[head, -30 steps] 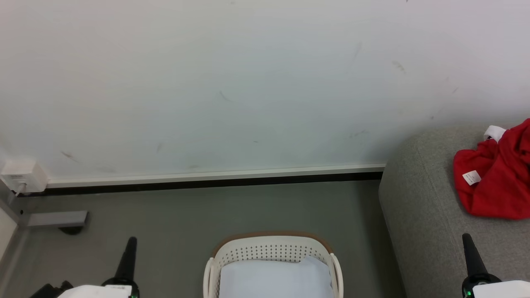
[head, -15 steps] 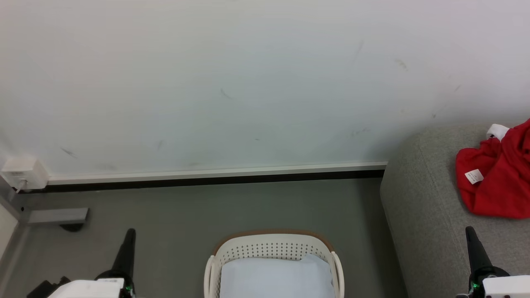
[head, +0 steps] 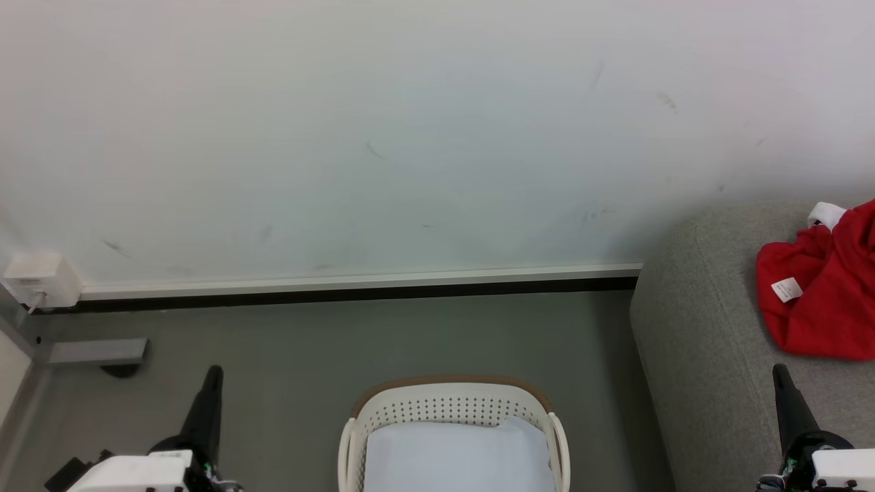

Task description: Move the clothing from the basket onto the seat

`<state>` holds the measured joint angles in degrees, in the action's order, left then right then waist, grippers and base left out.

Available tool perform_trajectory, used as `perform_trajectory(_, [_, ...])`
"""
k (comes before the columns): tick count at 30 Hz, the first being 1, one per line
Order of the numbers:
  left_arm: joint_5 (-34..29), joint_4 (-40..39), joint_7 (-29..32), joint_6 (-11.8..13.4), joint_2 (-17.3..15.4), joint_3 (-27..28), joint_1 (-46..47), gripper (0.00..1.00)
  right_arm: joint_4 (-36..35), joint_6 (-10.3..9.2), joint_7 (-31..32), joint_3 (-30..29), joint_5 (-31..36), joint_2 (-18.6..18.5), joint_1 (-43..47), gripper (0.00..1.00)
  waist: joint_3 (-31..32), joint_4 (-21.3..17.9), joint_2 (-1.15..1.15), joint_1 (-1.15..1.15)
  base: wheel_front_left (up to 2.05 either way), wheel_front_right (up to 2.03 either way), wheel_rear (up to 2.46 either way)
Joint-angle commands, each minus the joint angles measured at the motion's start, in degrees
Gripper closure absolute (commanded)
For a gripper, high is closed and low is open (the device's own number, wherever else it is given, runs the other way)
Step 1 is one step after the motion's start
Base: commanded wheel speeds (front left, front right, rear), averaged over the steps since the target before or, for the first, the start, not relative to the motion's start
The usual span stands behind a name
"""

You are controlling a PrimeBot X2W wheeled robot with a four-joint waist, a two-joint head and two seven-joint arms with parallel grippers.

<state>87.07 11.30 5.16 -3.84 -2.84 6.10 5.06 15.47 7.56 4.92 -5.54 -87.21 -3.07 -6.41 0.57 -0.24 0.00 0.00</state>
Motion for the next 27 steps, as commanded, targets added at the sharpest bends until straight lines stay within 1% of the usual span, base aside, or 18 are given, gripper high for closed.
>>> perform_trajectory(1, [0.86, -0.35, 0.35, -0.38, -0.13, 0.3, 0.8, 1.0, -0.38, -0.12, 0.31, -0.21, -1.29, -0.38, -0.7, 1.0, -0.02, 0.01, 0.0, 0.0, 0.0, 0.0, 0.0])
perform_trajectory(13, [5.72, -0.73, 1.55, -0.53, -0.08, 0.71, 1.36, 1.0, -0.83, -0.13, 1.4, -0.63, -5.91, -0.52, -1.19, 1.0, -0.45, 0.22, 0.0, 0.0, 0.0, 0.0, 0.0])
perform_trajectory(27, [5.65, -0.71, 1.59, -0.54, -0.08, 0.7, 1.33, 1.0, -0.84, -0.13, 1.21, -0.38, -5.91, -0.64, -1.15, 1.0, -0.46, 0.22, 0.0, 0.0, 0.0, 0.0, 0.0])
